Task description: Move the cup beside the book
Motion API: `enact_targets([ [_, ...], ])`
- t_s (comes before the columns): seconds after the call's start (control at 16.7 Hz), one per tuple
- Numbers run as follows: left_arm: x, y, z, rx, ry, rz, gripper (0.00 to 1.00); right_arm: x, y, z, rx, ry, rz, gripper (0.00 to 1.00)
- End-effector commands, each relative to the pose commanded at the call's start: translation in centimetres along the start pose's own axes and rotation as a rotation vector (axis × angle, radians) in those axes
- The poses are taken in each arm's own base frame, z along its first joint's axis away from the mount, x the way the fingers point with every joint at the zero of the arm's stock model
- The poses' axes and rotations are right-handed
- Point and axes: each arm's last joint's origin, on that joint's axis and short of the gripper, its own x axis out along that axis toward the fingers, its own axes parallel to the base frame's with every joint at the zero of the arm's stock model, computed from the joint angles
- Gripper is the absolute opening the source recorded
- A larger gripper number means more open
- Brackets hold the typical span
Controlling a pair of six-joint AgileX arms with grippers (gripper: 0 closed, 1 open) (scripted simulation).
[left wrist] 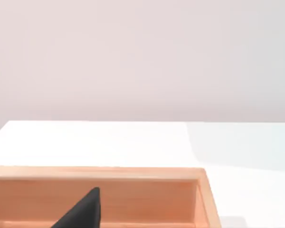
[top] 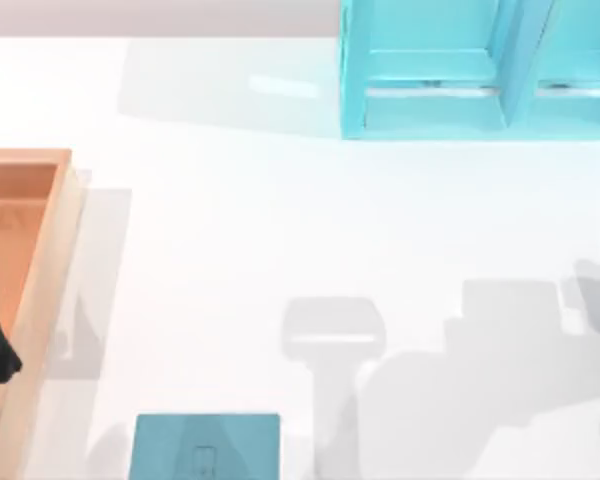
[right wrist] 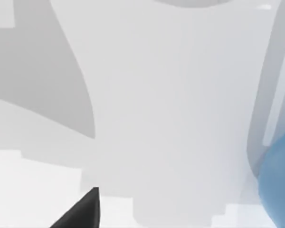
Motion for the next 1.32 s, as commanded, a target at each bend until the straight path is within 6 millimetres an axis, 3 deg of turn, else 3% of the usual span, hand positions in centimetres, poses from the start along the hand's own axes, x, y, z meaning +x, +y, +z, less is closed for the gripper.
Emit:
enact_targets([
  [0.18,0.00,0.00,0.00,0.000,0.000,0.000,1.00,0.00,0.00,0.00,0.000,0.000,0.000,1.00],
  [0.96,0.00,0.00,0.00,0.000,0.000,0.000,1.00,0.00,0.00,0.00,0.000,0.000,0.000,0.02],
  [1.32,0.00,0.00,0.00,0.000,0.000,0.000,1.00,0.00,0.00,0.00,0.000,0.000,0.000,0.00],
])
